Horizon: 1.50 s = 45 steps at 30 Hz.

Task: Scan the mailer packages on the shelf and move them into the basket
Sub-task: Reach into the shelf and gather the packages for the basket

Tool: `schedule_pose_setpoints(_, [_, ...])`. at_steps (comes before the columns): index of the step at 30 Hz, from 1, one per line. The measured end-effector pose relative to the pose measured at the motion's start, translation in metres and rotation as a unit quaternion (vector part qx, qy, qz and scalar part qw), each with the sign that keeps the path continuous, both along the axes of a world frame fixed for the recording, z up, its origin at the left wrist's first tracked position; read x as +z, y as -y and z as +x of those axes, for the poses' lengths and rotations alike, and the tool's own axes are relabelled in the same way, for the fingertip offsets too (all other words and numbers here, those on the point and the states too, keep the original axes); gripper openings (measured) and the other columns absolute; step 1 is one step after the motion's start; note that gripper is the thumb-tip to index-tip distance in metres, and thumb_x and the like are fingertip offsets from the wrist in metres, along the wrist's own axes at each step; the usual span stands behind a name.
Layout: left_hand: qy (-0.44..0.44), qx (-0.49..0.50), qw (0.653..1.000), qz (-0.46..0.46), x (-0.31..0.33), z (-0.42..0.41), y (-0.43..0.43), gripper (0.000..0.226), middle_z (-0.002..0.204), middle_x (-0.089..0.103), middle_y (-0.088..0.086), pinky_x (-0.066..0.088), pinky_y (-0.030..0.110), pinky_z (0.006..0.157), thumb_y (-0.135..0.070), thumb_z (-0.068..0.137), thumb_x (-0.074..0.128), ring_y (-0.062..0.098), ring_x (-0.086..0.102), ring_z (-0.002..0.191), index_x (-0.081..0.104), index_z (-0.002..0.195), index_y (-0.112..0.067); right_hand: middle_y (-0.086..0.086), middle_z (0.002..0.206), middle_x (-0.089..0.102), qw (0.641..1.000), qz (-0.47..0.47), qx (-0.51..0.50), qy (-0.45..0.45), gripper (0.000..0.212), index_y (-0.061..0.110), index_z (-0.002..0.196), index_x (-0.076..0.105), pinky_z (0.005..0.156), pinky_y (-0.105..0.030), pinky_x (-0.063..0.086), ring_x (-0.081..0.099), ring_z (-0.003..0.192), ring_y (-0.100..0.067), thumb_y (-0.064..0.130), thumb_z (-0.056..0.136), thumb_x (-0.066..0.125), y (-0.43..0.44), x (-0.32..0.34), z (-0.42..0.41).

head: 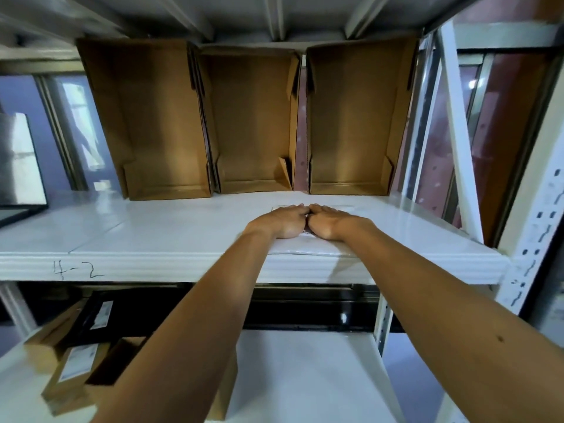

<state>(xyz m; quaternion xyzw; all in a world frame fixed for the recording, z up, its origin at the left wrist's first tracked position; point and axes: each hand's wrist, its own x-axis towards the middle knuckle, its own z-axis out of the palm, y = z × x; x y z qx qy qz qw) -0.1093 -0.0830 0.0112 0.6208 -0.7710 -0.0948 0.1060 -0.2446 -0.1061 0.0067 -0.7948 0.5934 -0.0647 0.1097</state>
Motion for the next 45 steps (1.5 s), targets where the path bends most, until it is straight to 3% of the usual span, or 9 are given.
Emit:
schedule_pose_setpoints(12, [0.012, 0.063, 0.997, 0.039, -0.006, 0.014, 0.006, 0.06, 0.168, 0.002, -0.003, 0.003, 0.041, 0.125, -0.048, 0.106, 0.021, 0.015, 0.0, 0.154, 0.012, 0.16, -0.022, -0.006, 0.167, 0.002, 0.998, -0.007, -0.041, -0.036, 0.082, 0.014, 0.158, 0.016, 0.123, -0.049, 0.013, 0.006, 0.154, -0.024, 0.06, 0.093, 0.034, 0.014, -0.003, -0.026])
schedule_pose_setpoints(20, [0.049, 0.045, 0.997, -0.025, -0.007, 0.011, -0.014, 0.057, 0.165, 0.019, 0.01, 0.019, 0.038, 0.123, -0.04, 0.107, 0.022, 0.022, 0.02, 0.151, 0.032, 0.153, -0.009, -0.012, 0.147, 0.043, 0.998, -0.044, -0.028, -0.04, 0.076, 0.012, 0.133, 0.05, 0.111, -0.05, 0.034, 0.041, 0.134, -0.03, 0.058, 0.076, 0.028, 0.003, -0.003, -0.024])
schedule_pose_setpoints(23, [0.016, 0.032, 0.998, -0.055, -0.006, 0.015, -0.028, 0.056, 0.168, 0.004, 0.002, 0.003, 0.028, 0.122, -0.035, 0.108, 0.023, 0.013, 0.001, 0.154, 0.021, 0.158, -0.01, -0.013, 0.141, 0.048, 0.984, -0.169, -0.035, -0.05, 0.056, 0.009, 0.135, 0.05, 0.11, -0.045, 0.036, 0.042, 0.131, -0.03, 0.045, 0.094, 0.037, -0.009, -0.001, -0.02])
schedule_pose_setpoints(27, [0.002, 0.006, 0.999, -0.04, -0.003, 0.009, -0.042, 0.053, 0.167, 0.009, 0.003, 0.006, 0.03, 0.122, -0.034, 0.108, 0.021, 0.014, 0.005, 0.154, 0.026, 0.157, -0.013, -0.014, 0.127, 0.054, 0.942, -0.322, -0.001, -0.092, 0.048, 0.005, 0.129, 0.056, 0.102, -0.04, 0.039, 0.048, 0.121, -0.03, 0.038, 0.095, 0.049, -0.026, 0.009, -0.015])
schedule_pose_setpoints(30, [0.031, -0.004, 0.999, -0.018, -0.004, 0.006, -0.045, 0.048, 0.161, 0.032, 0.006, 0.024, 0.039, 0.12, -0.033, 0.108, 0.021, 0.021, 0.025, 0.149, 0.046, 0.145, -0.017, -0.011, 0.127, 0.059, 0.956, -0.284, 0.003, -0.072, 0.045, 0.008, 0.121, 0.064, 0.101, -0.04, 0.04, 0.052, 0.117, -0.029, 0.043, 0.096, 0.05, -0.035, 0.009, -0.008])
schedule_pose_setpoints(32, [0.023, 0.009, 1.0, -0.007, -0.007, 0.005, -0.047, 0.043, 0.147, 0.05, 0.007, 0.04, 0.039, 0.107, -0.036, 0.103, 0.028, 0.021, 0.05, 0.126, 0.057, 0.131, -0.02, -0.013, 0.129, 0.058, 0.966, -0.255, 0.007, -0.032, 0.041, 0.009, 0.12, 0.063, 0.102, -0.043, 0.04, 0.051, 0.119, -0.031, 0.037, 0.099, 0.041, -0.048, 0.008, -0.003])
schedule_pose_setpoints(35, [0.007, 0.01, 1.0, -0.023, -0.007, 0.004, -0.05, 0.035, 0.13, 0.059, 0.004, 0.045, 0.036, 0.097, -0.033, 0.099, 0.044, 0.018, 0.054, 0.104, 0.06, 0.126, -0.018, -0.014, 0.128, 0.057, 0.974, -0.214, 0.065, -0.049, 0.036, 0.01, 0.118, 0.059, 0.098, -0.044, 0.042, 0.049, 0.12, -0.03, 0.025, 0.102, 0.03, -0.065, 0.003, 0.006])
schedule_pose_setpoints(39, [0.027, 0.025, 0.999, -0.021, -0.004, -0.001, -0.049, 0.04, 0.135, 0.059, 0.007, 0.045, 0.039, 0.103, -0.034, 0.095, 0.057, 0.022, 0.056, 0.112, 0.059, 0.132, -0.018, -0.018, 0.131, 0.055, 0.987, -0.131, 0.084, -0.032, 0.031, 0.008, 0.126, 0.052, 0.093, -0.038, 0.04, 0.05, 0.118, -0.031, 0.022, 0.105, 0.034, -0.08, 0.007, 0.006])
schedule_pose_setpoints(45, [0.011, 0.078, 0.997, -0.018, -0.015, -0.007, -0.042, 0.055, 0.153, 0.043, 0.008, 0.038, 0.043, 0.112, -0.039, 0.097, 0.042, 0.025, 0.042, 0.137, 0.045, 0.146, -0.015, -0.015, 0.129, 0.057, 0.996, -0.044, 0.067, 0.037, 0.04, 0.013, 0.115, 0.053, 0.094, -0.042, 0.041, 0.053, 0.111, -0.028, 0.031, 0.106, 0.019, -0.086, 0.009, -0.005])
